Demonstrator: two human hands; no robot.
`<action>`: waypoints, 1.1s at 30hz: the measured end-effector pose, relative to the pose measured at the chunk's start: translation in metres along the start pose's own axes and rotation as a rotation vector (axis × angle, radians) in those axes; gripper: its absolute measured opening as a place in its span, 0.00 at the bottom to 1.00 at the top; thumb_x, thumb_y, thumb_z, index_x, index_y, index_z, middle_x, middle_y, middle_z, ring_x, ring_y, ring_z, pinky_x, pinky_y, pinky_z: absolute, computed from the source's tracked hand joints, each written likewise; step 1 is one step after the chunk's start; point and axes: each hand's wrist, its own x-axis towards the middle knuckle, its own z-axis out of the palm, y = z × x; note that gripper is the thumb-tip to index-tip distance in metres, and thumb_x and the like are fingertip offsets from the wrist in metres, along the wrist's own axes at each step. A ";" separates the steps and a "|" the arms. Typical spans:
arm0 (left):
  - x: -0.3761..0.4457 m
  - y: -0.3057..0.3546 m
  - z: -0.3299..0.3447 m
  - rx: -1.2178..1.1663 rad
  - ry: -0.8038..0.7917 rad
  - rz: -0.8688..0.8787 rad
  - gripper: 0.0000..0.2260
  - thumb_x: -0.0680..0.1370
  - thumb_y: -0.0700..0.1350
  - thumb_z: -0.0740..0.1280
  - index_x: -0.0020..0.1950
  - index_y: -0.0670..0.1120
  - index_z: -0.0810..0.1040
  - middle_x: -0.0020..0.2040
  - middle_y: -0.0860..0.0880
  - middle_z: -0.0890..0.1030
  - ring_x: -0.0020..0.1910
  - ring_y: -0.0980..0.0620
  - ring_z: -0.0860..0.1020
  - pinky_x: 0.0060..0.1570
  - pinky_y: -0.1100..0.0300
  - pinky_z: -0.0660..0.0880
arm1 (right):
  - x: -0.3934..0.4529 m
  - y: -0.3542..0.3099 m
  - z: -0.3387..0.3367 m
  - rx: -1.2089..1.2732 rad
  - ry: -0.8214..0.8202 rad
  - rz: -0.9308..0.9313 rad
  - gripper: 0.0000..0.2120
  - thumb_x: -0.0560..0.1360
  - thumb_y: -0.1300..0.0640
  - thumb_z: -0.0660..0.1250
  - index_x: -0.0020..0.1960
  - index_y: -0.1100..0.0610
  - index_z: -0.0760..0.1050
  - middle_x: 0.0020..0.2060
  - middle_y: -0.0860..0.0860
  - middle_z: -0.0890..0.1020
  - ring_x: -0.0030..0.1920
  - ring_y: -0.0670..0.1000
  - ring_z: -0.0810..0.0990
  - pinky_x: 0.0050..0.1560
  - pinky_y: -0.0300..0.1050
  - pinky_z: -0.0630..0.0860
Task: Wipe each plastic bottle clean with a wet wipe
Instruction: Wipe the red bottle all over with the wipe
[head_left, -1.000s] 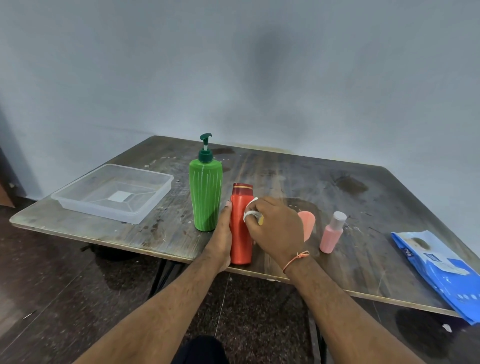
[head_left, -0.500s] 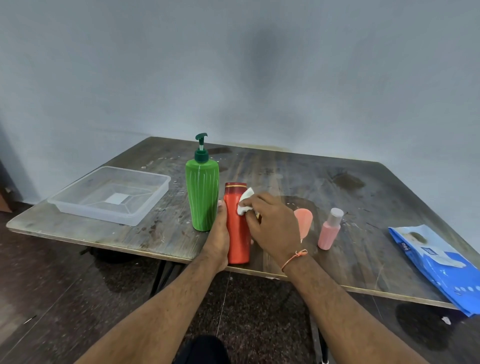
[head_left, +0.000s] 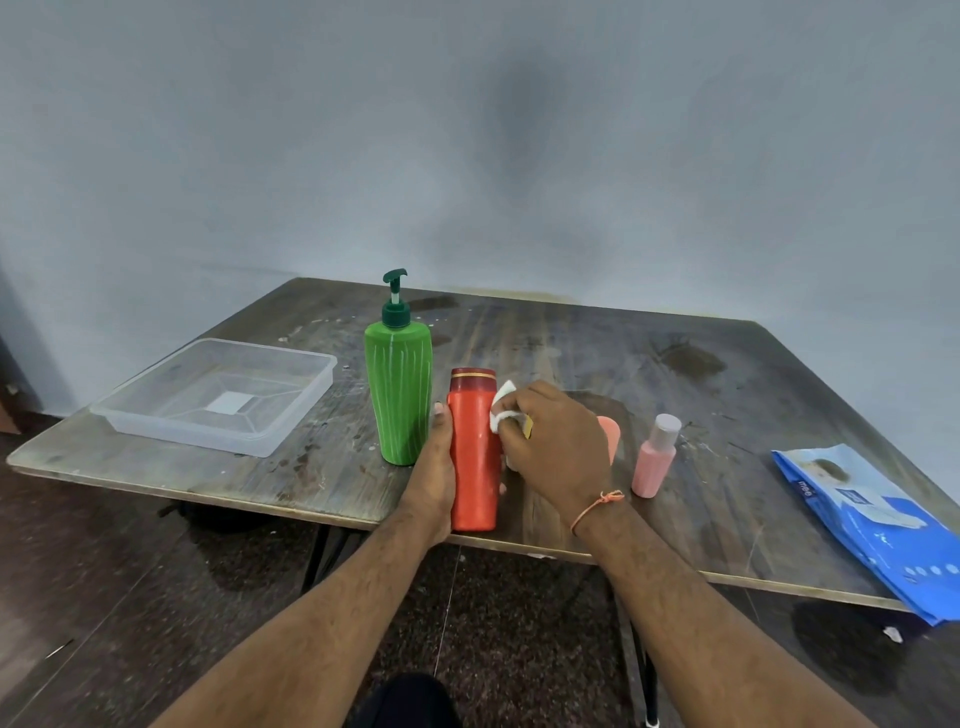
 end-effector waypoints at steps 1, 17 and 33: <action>-0.001 0.001 0.000 0.007 -0.009 -0.001 0.34 0.83 0.70 0.49 0.56 0.46 0.85 0.45 0.38 0.85 0.38 0.43 0.83 0.42 0.51 0.81 | 0.001 0.000 0.000 0.005 0.031 0.021 0.07 0.80 0.54 0.69 0.54 0.50 0.86 0.51 0.44 0.85 0.47 0.48 0.83 0.49 0.48 0.82; -0.001 0.004 0.004 -0.028 0.008 -0.020 0.33 0.83 0.69 0.49 0.57 0.49 0.86 0.48 0.39 0.87 0.42 0.44 0.85 0.44 0.50 0.82 | -0.011 0.005 -0.002 0.158 -0.080 -0.104 0.06 0.76 0.55 0.72 0.49 0.47 0.87 0.50 0.40 0.85 0.50 0.42 0.81 0.50 0.45 0.81; -0.002 0.007 0.003 -0.035 0.055 -0.083 0.35 0.83 0.70 0.50 0.62 0.45 0.83 0.53 0.39 0.87 0.49 0.43 0.87 0.54 0.47 0.82 | -0.034 -0.002 0.003 0.069 -0.080 -0.223 0.08 0.76 0.57 0.72 0.53 0.48 0.88 0.50 0.41 0.83 0.44 0.45 0.82 0.42 0.41 0.79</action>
